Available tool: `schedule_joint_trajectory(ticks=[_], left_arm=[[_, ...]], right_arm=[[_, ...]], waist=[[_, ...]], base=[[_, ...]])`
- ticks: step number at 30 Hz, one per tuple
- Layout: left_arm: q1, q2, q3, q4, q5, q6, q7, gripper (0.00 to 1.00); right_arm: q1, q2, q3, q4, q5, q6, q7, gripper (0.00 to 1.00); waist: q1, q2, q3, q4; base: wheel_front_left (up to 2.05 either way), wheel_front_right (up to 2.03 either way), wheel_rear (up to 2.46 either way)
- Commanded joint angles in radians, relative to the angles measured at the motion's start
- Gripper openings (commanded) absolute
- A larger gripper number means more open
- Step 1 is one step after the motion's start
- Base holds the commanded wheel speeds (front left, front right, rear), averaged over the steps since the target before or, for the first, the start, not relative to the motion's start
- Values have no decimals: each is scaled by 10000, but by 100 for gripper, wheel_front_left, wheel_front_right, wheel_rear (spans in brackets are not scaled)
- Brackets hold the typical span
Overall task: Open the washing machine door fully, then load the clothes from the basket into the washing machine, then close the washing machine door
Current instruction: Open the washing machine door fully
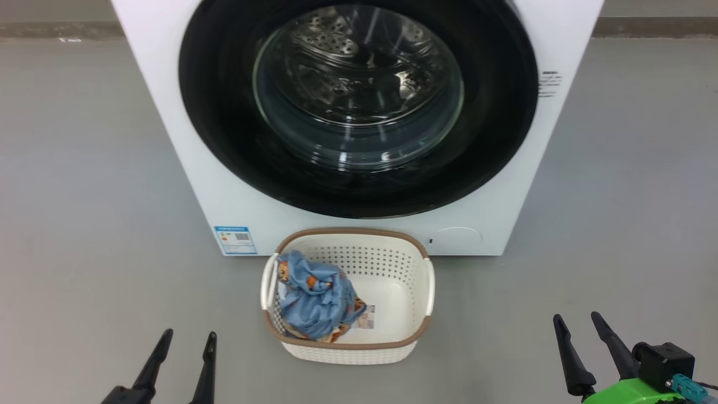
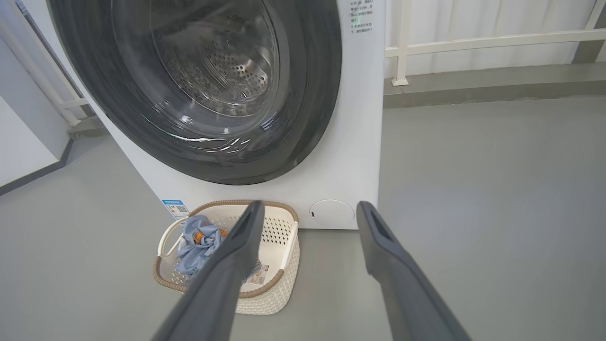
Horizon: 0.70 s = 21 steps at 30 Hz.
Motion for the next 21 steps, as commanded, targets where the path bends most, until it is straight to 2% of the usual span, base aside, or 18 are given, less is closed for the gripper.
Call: schedule_joint_trajectory(ticks=[1,16,21], left_arm=[[-239,190,291,-272,-124,-31,-93,100],[-280,224,196,-435,-544,-31,-93,100],[-276,242,224,-547,-689,-31,-93,100]], right_arm=[[8,-130,261,-269,-96,-9,-122,100],[-63,-88,265,-251,-91,-9,-122,100],[-87,-82,250,-261,-73,-9,-122,100]], waist=[[0,-1,12,7],[0,-1,104,-3],[0,-1,150,-3]], base=[[123,123,-246],[123,122,-245],[98,86,-184]])
